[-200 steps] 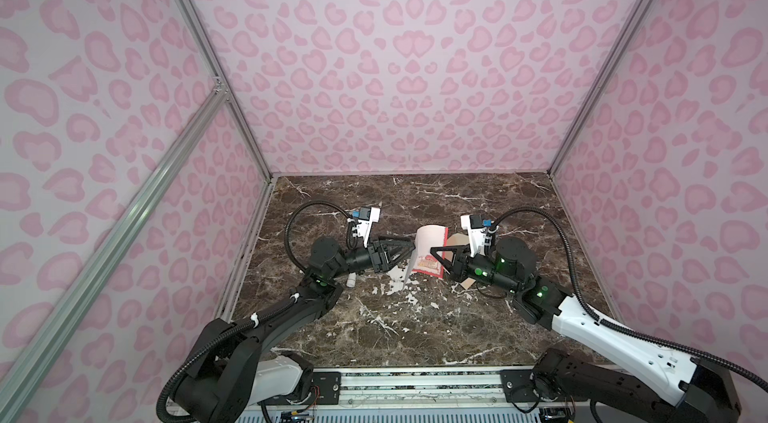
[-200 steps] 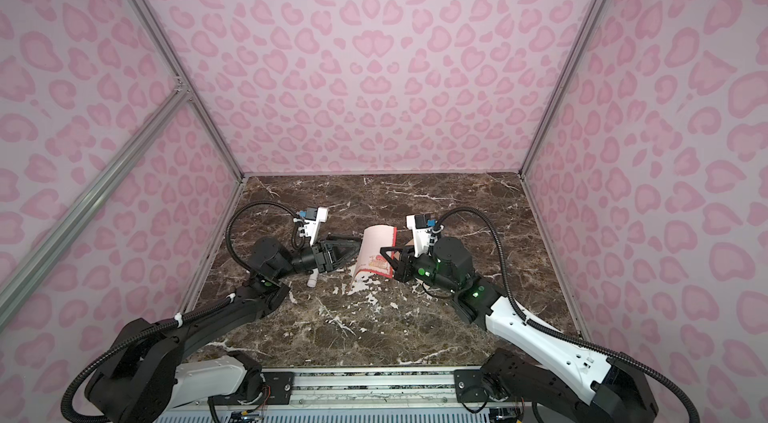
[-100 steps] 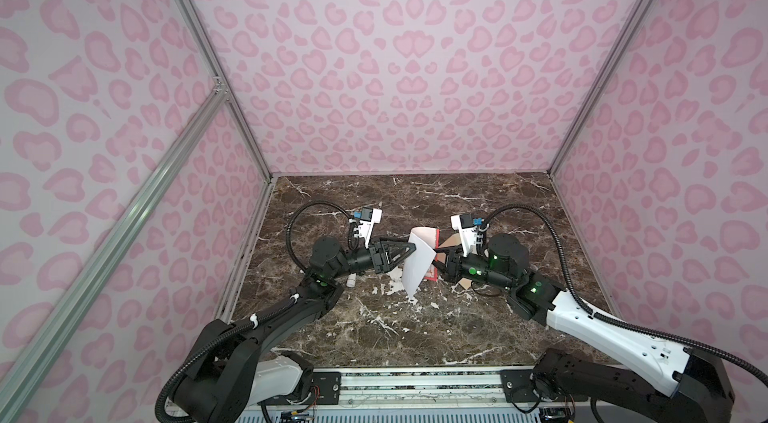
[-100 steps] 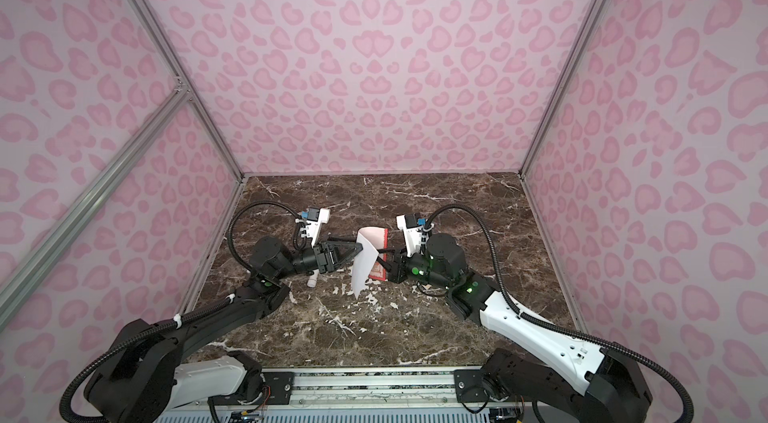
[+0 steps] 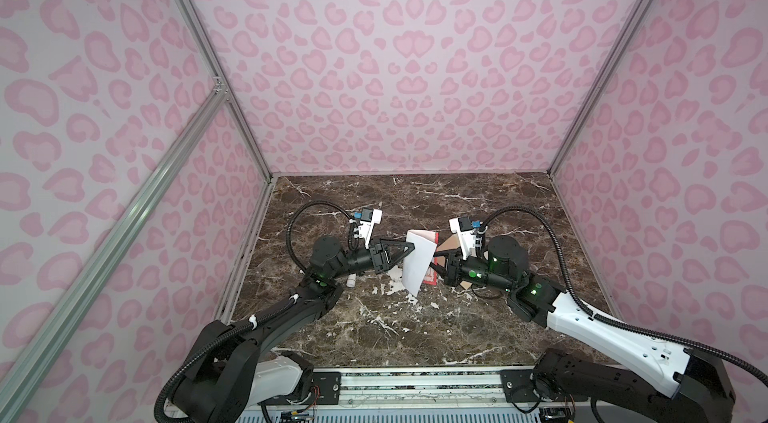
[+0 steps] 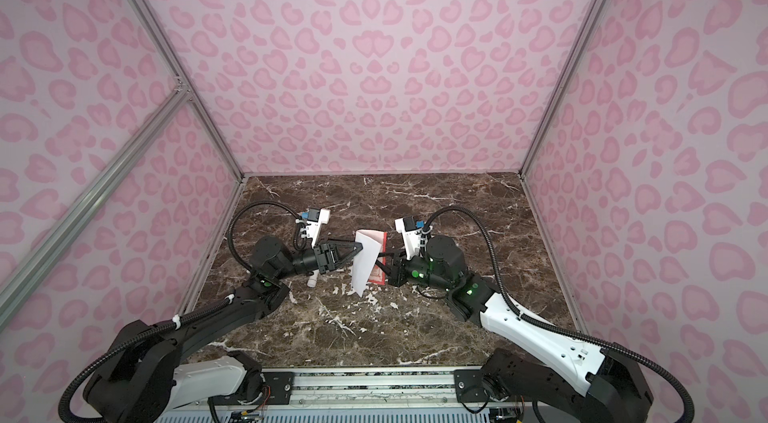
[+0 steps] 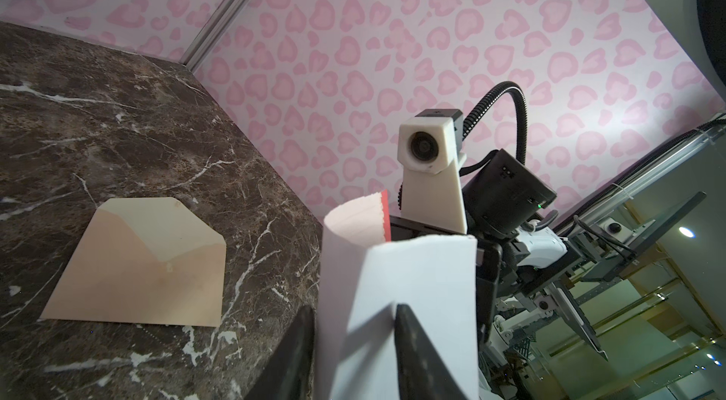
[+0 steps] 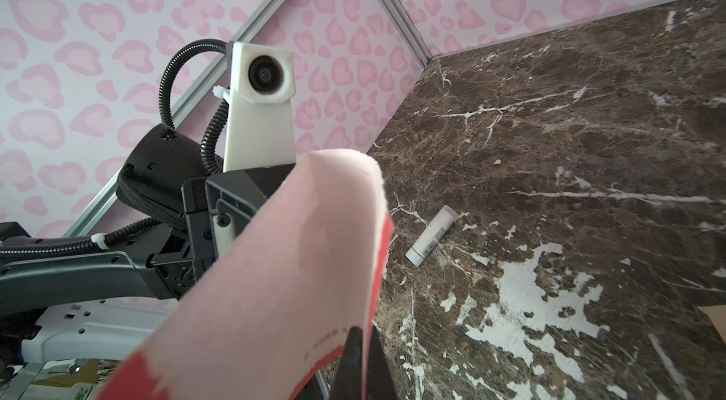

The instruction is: Place the letter into the envelope and seal it

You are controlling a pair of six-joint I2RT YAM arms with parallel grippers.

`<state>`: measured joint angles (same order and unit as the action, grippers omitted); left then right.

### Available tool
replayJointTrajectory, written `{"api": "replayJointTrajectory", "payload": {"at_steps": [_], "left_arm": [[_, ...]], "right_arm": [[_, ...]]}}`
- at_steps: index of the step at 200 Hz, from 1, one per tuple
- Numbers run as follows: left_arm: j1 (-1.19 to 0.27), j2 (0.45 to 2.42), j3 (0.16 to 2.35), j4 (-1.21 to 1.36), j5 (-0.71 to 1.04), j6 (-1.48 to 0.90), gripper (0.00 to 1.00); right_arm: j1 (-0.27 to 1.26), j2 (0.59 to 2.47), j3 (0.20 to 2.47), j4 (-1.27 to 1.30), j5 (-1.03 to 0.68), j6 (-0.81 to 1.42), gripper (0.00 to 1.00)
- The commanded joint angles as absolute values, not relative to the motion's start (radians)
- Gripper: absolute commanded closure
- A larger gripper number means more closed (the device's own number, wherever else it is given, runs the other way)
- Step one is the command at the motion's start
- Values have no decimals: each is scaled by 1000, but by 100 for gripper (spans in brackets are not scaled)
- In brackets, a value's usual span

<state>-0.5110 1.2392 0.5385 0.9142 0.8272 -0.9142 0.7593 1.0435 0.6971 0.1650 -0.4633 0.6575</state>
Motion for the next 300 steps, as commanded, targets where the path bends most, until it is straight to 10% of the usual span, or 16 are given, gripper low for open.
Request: {"api": "replayJointTrajectory", "payload": {"at_steps": [1, 111, 196, 300], "left_arm": [[-510, 1242, 538, 965, 828, -912, 70], [-511, 1255, 535, 981, 827, -916, 91], [-511, 1111, 608, 501, 746, -637, 96], [-520, 991, 715, 17, 666, -292, 96]], "right_arm": [[761, 1038, 686, 175, -472, 645, 100], [760, 1004, 654, 172, -454, 631, 100], [730, 817, 606, -55, -295, 425, 50], [719, 563, 521, 46, -365, 145, 46]]}}
